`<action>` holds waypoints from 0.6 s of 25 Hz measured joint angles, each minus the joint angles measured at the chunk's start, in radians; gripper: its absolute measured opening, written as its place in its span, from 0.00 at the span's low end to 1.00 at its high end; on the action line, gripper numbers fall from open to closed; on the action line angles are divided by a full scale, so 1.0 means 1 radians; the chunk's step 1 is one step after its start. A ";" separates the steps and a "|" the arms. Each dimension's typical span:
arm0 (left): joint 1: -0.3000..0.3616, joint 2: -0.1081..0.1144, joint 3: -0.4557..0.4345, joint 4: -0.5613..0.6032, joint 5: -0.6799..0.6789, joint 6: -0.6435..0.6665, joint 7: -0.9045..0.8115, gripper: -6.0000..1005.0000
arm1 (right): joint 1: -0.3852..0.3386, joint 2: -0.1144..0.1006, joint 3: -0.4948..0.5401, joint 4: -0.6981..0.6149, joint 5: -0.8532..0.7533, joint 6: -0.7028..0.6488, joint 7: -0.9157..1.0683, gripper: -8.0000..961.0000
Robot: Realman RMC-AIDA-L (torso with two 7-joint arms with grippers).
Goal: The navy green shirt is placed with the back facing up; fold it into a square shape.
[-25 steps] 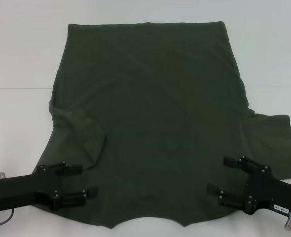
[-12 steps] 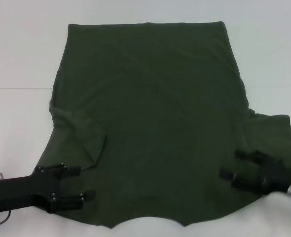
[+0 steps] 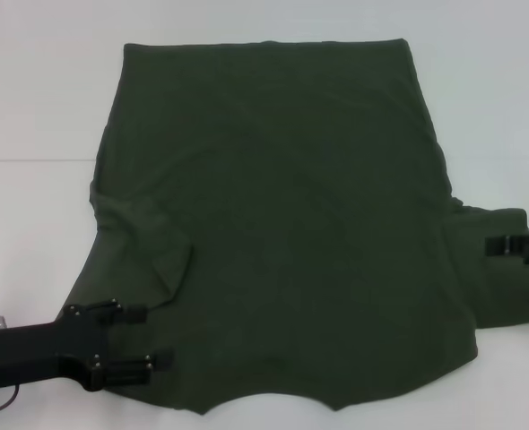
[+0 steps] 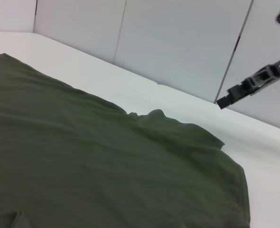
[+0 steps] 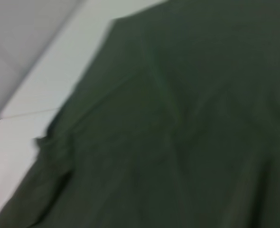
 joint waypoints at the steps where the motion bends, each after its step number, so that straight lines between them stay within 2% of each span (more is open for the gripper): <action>1: 0.000 0.000 0.000 0.000 0.000 0.000 0.000 0.86 | 0.024 -0.005 0.019 -0.004 -0.061 -0.004 0.059 0.97; 5: 0.000 0.001 0.004 0.008 0.000 0.002 0.001 0.86 | 0.101 -0.012 0.073 -0.018 -0.272 -0.016 0.192 0.96; 9: 0.000 0.004 0.007 0.011 0.000 0.013 0.001 0.86 | 0.153 -0.006 0.075 -0.028 -0.421 -0.019 0.267 0.96; 15: 0.000 0.006 0.011 0.015 0.000 0.020 0.019 0.86 | 0.176 0.006 0.071 0.016 -0.461 0.047 0.289 0.96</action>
